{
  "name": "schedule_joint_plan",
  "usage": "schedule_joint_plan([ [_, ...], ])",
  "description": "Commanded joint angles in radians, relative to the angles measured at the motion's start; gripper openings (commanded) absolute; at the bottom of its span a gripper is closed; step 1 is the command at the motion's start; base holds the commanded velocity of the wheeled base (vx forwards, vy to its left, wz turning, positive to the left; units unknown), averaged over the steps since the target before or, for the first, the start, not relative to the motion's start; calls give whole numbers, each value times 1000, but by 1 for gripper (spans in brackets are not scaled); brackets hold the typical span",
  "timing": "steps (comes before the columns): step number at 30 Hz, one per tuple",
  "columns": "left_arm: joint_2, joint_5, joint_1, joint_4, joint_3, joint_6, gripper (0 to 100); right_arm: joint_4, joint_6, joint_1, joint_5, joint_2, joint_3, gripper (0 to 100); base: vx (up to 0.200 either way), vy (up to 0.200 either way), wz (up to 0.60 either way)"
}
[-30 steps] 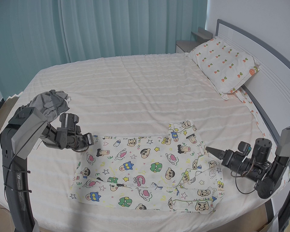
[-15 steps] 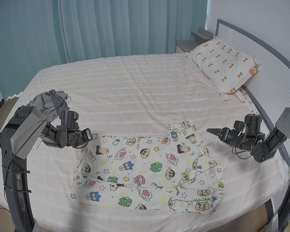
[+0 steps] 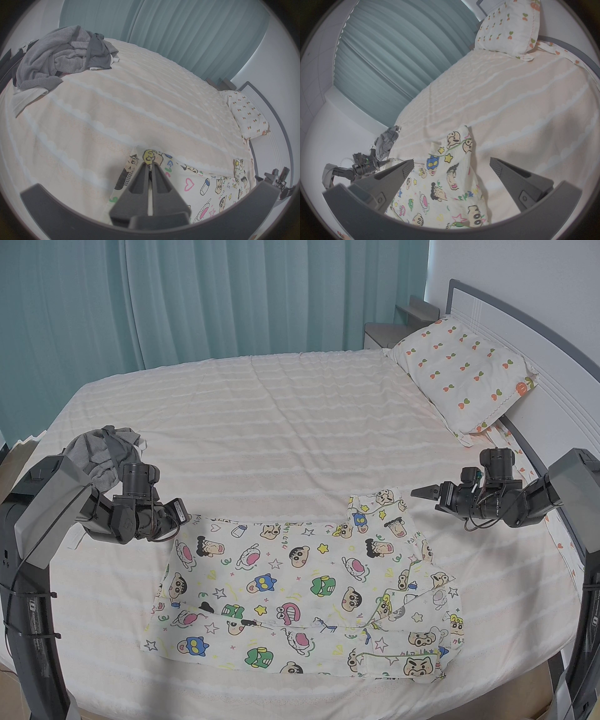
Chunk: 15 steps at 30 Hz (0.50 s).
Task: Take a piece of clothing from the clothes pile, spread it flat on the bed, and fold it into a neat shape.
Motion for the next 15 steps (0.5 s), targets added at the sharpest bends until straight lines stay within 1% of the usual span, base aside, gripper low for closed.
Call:
schedule_joint_plan([
  [1,-50,1,0,2,25,0,0,49,-33,14,5,103,-103,100,0,0,0],
  [4,-62,1,-2,3,27,0,0,55,-50,21,5,124,-139,100,0,0,0],
  [10,-65,-1,0,2,33,0,0,102,-47,34,-3,187,-234,100,0,0,0],
  [15,-67,-1,1,-1,53,0,0,105,-45,45,-14,224,-284,100,0,0,0],
])
